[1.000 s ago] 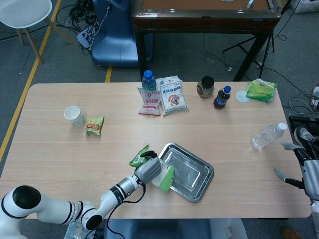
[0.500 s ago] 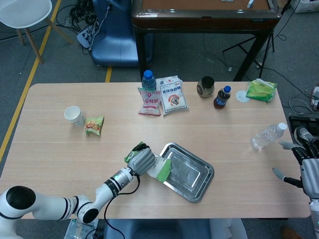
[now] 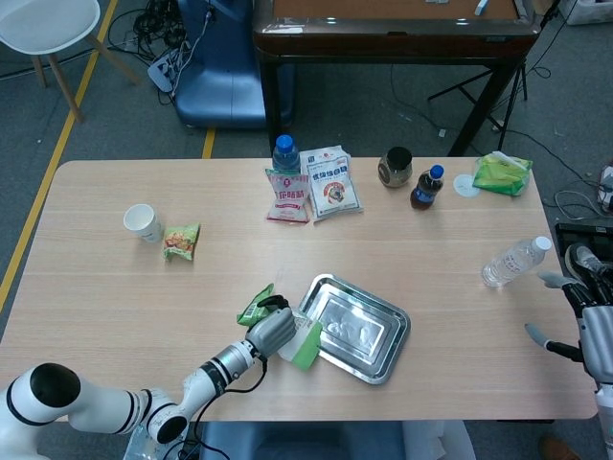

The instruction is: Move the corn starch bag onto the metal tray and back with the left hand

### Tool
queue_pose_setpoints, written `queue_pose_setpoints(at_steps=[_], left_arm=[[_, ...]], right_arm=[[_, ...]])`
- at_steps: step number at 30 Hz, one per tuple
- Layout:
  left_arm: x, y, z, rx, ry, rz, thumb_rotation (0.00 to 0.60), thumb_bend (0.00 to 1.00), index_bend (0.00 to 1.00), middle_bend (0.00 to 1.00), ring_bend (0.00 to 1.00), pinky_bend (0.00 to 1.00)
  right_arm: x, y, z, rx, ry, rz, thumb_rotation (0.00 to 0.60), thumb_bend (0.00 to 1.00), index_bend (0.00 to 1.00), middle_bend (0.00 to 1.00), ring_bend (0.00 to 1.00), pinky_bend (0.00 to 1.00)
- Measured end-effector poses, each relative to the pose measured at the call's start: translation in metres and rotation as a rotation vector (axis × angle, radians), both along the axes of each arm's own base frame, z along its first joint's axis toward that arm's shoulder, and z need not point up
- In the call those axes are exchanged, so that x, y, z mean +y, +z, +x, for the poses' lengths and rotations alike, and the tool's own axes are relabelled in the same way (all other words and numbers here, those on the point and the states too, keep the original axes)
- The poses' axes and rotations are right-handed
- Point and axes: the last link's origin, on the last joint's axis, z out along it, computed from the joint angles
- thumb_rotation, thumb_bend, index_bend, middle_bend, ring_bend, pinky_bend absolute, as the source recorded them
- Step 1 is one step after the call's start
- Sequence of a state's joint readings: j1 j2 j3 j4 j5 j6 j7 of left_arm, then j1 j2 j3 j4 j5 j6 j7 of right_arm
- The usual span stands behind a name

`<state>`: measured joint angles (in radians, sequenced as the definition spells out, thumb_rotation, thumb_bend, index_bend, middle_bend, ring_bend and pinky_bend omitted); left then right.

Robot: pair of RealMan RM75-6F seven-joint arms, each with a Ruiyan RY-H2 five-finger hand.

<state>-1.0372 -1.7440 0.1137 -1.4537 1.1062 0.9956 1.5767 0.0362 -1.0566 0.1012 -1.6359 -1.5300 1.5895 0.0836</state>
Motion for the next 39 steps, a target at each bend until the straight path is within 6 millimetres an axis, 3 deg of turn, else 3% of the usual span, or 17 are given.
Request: queue_pose_setpoints(at_steps=[10,23,39], left_arm=[[0.004,0.021,0.011,-0.088,0.048,0.028,0.6,0.36,0.49,0.6,0.57,0.71],[0.013,0.028,0.011,-0.212,0.191,-0.046,0.6,0.36,0.49,0.6,0.57,0.71],[0.036,0.051,-0.011,-0.638,0.581,-0.177,0.6,0.36,0.5,0.6,0.57,0.74]], right_arm=[[-0.001,-0.001,0.001,-0.001,0.004,0.003,0.6,0.11,0.28,0.36,0.14,0.16],[-0.001,0.0,0.001,0.0,-0.001,0.0,0.6,0.11,0.28,0.36,0.14,0.16],[-0.006,-0.001,0.003,0.002,0.002,0.008,0.6,0.11,0.28,0.36,0.14,0.16]])
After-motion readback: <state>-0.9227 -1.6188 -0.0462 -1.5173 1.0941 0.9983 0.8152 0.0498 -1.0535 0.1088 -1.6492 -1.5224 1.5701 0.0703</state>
